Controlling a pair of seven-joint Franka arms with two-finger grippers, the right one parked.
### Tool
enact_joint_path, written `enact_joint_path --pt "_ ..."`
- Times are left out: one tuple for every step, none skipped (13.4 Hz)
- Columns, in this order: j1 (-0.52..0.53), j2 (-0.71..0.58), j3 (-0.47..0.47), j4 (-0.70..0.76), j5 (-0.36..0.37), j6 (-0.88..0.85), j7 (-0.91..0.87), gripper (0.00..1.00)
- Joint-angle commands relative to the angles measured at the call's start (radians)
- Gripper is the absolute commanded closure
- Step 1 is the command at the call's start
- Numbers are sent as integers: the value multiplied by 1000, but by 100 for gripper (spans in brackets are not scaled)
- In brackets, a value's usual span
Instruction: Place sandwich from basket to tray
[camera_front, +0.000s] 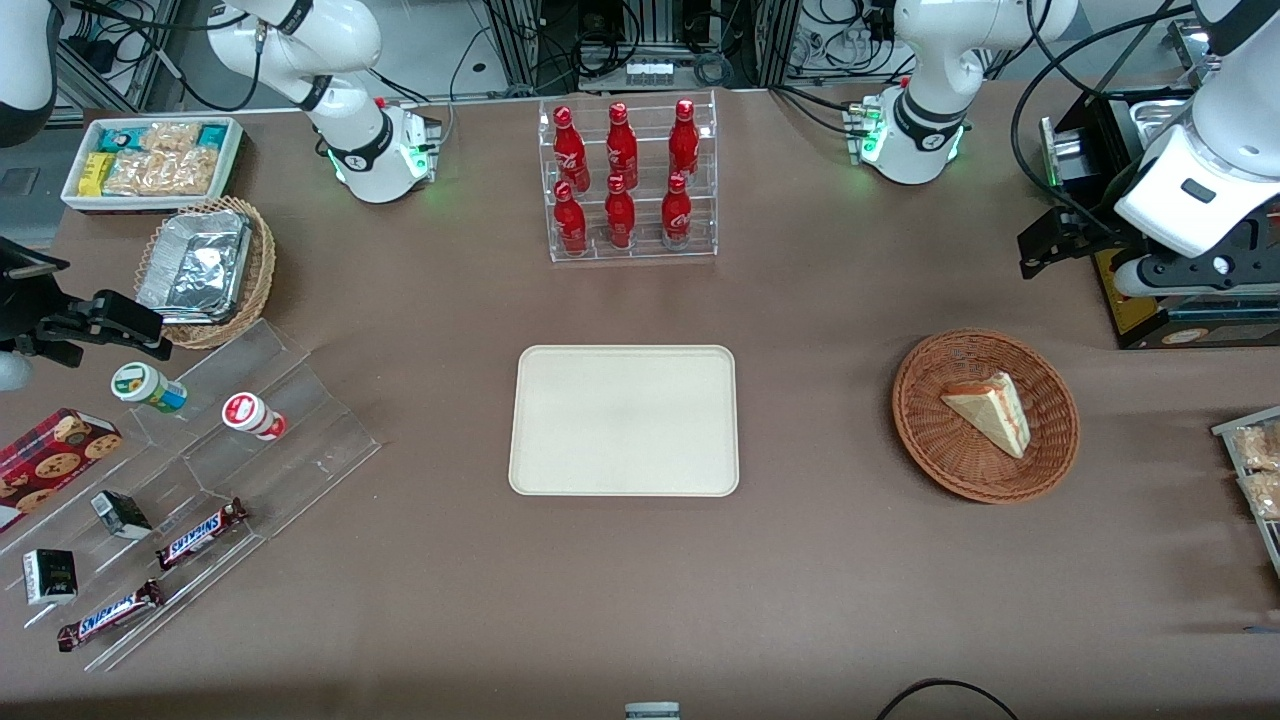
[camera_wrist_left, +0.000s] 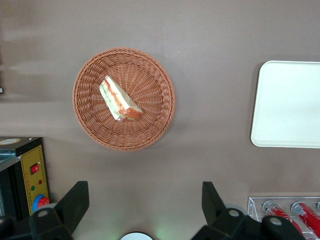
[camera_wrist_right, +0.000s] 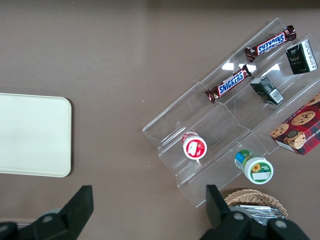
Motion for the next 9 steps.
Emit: enact_joint_path --pt "-8 -31 0 -25 14 7 2 0" --pt "-11 -29 0 -22 14 7 0 0" --pt "-11 -29 0 -23 14 7 0 0" --pt "-8 -29 0 -26 14 7 0 0" --pt "-8 -26 1 -26 14 7 0 0" --pt "-5 -20 1 -26 14 12 0 0" --pt "1 -12 1 -29 16 15 0 0" --pt "6 -2 9 -31 16 17 0 0" --pt "18 6 10 -32 16 18 0 0"
